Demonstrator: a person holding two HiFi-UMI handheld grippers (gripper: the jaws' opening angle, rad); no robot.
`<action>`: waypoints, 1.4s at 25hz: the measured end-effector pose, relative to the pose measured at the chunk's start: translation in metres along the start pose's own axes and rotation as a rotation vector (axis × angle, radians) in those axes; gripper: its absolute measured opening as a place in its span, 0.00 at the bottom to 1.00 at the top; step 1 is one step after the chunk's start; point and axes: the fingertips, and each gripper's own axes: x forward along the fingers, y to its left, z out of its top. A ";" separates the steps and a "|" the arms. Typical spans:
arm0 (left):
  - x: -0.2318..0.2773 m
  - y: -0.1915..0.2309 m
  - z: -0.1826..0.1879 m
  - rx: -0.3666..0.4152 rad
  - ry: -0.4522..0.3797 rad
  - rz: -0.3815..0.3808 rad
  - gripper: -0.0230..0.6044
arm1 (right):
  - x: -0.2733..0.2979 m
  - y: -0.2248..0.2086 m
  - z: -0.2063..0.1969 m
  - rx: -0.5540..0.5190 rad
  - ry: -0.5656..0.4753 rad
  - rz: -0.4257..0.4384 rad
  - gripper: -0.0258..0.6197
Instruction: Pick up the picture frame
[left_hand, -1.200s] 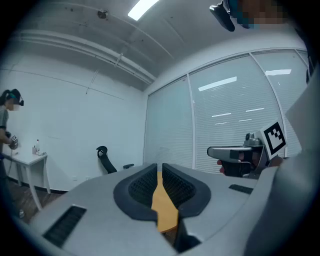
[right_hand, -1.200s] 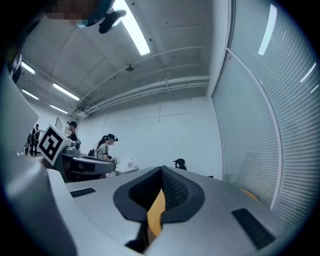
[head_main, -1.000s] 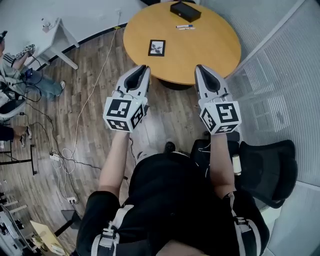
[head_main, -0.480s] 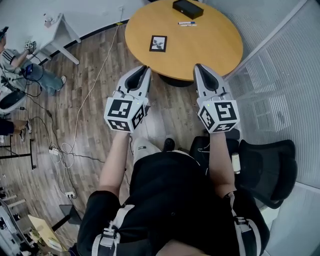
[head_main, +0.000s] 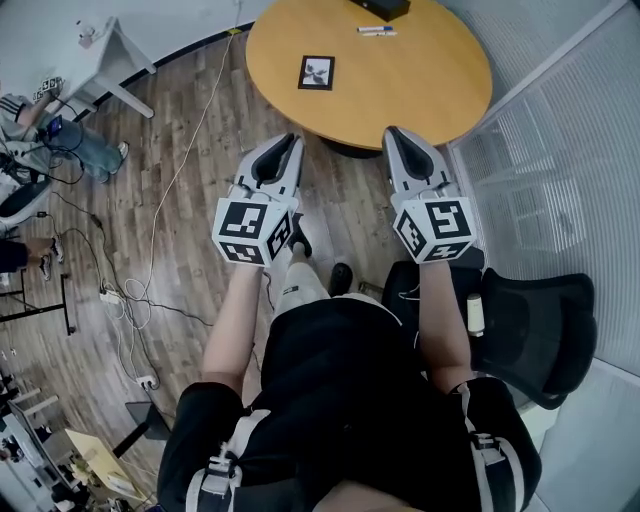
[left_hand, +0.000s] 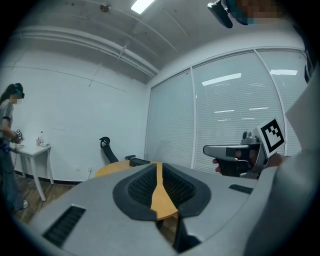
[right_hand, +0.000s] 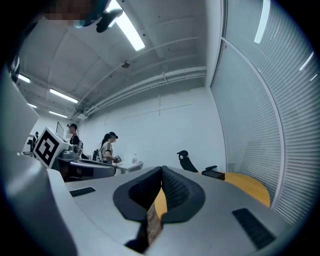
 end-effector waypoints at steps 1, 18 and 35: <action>0.004 0.006 -0.001 -0.002 0.003 -0.002 0.11 | 0.007 0.000 -0.002 0.004 0.005 -0.002 0.07; 0.129 0.157 0.037 0.008 0.020 -0.067 0.18 | 0.194 -0.027 0.020 0.000 0.026 -0.041 0.20; 0.216 0.270 0.036 -0.015 0.036 -0.160 0.22 | 0.317 -0.045 0.008 0.004 0.056 -0.156 0.23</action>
